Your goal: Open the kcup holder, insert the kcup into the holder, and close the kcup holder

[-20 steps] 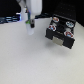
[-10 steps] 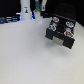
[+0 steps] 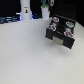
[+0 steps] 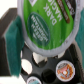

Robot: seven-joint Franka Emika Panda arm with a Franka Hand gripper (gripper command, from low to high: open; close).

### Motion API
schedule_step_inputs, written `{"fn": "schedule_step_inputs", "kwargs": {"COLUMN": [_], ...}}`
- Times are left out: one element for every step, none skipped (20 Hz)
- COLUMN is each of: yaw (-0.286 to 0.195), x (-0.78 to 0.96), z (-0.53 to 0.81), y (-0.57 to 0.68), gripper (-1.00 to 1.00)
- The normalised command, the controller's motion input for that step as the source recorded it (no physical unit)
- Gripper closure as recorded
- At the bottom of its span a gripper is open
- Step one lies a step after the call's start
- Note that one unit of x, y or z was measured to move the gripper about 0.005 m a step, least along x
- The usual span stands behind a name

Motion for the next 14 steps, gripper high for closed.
{"fn": "schedule_step_inputs", "kwargs": {"yaw": [0.027, 0.027, 0.025, 0.03, 0.037, 0.041, 0.049, 0.044, 0.051, 0.052, 0.055, 0.061, 0.066, 0.071], "x": [0.16, 0.17, 0.17, 0.17, 0.16, 0.15, 0.13, 0.13, 0.13, 0.11, 0.13, 0.11, 0.13, 0.13], "z": [0.39, 0.39, 0.38, 0.34, 0.31, 0.28, 0.22, 0.22, 0.19, 0.15, 0.15, 0.09, 0.04, 0.01], "y": [0.63, 0.63, 0.64, 0.63, 0.63, 0.63, 0.61, 0.63, 0.62, 0.62, 0.61, 0.6, 0.58, 0.56], "gripper": [1.0, 1.0, 1.0, 1.0, 1.0, 1.0, 1.0, 1.0, 1.0, 1.0, 1.0, 1.0, 1.0, 1.0]}}
